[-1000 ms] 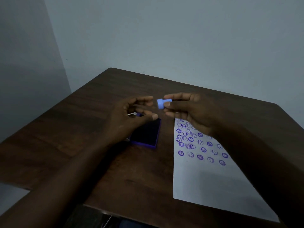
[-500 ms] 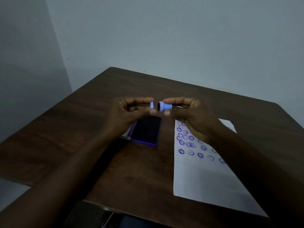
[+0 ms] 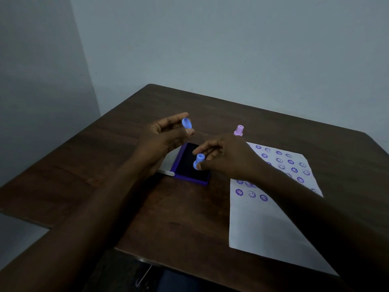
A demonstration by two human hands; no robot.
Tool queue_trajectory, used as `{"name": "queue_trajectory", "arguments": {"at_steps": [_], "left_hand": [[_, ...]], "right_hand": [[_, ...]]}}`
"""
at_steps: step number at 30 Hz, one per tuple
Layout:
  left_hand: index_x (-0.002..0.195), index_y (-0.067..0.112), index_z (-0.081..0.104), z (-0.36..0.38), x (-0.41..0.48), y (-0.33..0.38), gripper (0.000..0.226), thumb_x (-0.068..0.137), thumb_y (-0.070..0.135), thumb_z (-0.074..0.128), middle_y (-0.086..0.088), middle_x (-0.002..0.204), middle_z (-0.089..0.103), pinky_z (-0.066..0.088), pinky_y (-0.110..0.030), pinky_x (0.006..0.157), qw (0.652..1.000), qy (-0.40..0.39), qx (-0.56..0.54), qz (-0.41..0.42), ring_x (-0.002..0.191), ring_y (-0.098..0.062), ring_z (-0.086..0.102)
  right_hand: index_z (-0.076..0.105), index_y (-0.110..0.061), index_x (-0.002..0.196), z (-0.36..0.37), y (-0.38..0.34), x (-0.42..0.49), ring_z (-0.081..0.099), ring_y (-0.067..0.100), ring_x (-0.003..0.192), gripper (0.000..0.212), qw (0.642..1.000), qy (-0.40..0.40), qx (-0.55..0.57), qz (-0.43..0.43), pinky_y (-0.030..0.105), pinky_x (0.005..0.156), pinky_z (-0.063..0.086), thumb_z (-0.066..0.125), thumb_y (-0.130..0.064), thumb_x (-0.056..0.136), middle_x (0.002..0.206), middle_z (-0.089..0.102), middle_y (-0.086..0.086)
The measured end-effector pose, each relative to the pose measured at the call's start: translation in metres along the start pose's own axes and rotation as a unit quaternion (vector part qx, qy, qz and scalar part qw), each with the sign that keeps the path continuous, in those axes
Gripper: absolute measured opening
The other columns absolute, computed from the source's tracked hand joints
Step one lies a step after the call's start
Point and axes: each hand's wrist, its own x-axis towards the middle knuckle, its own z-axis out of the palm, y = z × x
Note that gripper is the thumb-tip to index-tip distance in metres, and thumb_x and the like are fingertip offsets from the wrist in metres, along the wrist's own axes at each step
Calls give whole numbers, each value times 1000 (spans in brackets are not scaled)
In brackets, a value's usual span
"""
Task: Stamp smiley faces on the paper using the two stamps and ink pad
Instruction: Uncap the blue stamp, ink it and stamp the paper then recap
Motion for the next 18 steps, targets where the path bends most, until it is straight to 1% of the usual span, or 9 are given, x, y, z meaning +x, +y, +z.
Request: {"name": "queue_trajectory", "arguments": {"at_steps": [3,6,8,11,15,16,18], "left_hand": [[118,18,69,-1,0,-1,38,86,-4,68,-2,102,80,60,-24,80,1000,-4,-13,-2,97,-15,77],[120,16,69,-1,0,-1,39,87,-5,67,-3,104,80,61,-24,81,1000,-4,-16,-3,96,-16,77],[119,16,69,0,0,-2,38,87,-4,67,-3,104,80,61,-24,82,1000,-7,-17,-4,96,-16,77],[117,18,69,0,1,-2,37,88,-4,67,0,101,81,61,-23,80,1000,-10,-13,-7,95,-14,78],[117,18,69,0,1,-3,36,88,-4,66,1,100,81,61,-23,81,1000,-18,-7,-9,94,-14,78],[118,17,69,0,1,-3,36,89,-4,66,0,101,81,61,-24,82,1000,-19,-8,-8,95,-14,77],[119,17,69,0,1,-3,37,89,-4,66,-1,102,81,61,-24,82,1000,-20,-7,-6,95,-14,77]], "right_hand": [[75,-22,100,4,-1,0,66,-3,65,25,998,7,-60,-21,18,75,56,82,-21,76,71,68,-16],[75,-20,100,2,-4,1,66,-3,67,23,996,-9,-82,-18,20,79,57,81,-19,77,72,67,-17],[75,-19,100,2,-7,3,65,-8,64,23,996,-24,-83,-12,16,75,56,81,-16,78,75,69,-15],[75,-19,99,3,-10,7,60,-16,58,22,994,-41,-99,-2,6,70,47,81,-16,78,76,68,-15],[77,-21,93,2,-9,11,61,-12,59,20,992,-35,-121,8,-7,66,36,83,-19,74,70,68,-17],[77,-21,91,2,-8,12,60,-14,58,20,992,-33,-123,10,-9,64,34,84,-18,73,69,68,-17],[78,-20,91,3,-7,14,58,-18,55,20,991,-37,-125,11,-8,61,34,84,-18,72,69,69,-16]]}}
